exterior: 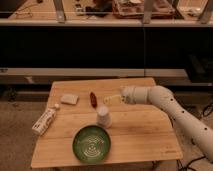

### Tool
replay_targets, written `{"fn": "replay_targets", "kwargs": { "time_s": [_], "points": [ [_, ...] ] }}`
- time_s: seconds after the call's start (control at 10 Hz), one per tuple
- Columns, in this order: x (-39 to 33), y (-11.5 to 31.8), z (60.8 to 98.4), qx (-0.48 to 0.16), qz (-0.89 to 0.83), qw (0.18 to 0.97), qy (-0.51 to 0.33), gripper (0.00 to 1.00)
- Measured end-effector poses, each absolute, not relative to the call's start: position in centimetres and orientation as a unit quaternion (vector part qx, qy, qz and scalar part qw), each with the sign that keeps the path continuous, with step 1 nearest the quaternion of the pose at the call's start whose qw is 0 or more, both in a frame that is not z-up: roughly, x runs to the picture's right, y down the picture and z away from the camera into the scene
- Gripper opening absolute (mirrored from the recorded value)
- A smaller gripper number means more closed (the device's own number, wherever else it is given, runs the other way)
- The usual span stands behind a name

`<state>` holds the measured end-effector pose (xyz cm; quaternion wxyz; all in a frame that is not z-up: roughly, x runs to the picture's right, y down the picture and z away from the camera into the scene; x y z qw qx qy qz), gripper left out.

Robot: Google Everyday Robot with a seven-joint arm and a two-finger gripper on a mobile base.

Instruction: Pick up the ceramic bowl

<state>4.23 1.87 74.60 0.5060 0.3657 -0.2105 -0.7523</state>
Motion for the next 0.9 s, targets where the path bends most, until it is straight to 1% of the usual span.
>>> {"fn": "replay_targets", "kwargs": {
  "time_s": [0.2,0.4,0.5,0.6,0.8,0.9],
  "points": [
    [4.3,1.9,74.6,0.365,-0.753,0.505,-0.211,0.80],
    [4.9,2.4,74.9,0.340,-0.768,0.499,-0.213,0.80],
    [6.1,3.1,75.0,0.307,-0.786,0.493,-0.212,0.80],
    [8.5,4.0,74.6,0.252,-0.810,0.487,-0.208,0.80],
    [11.1,5.9,73.4,0.186,-0.829,0.484,-0.211,0.80],
    [10.9,7.8,72.4,0.165,-0.829,0.481,-0.233,0.80]
  ]
}}
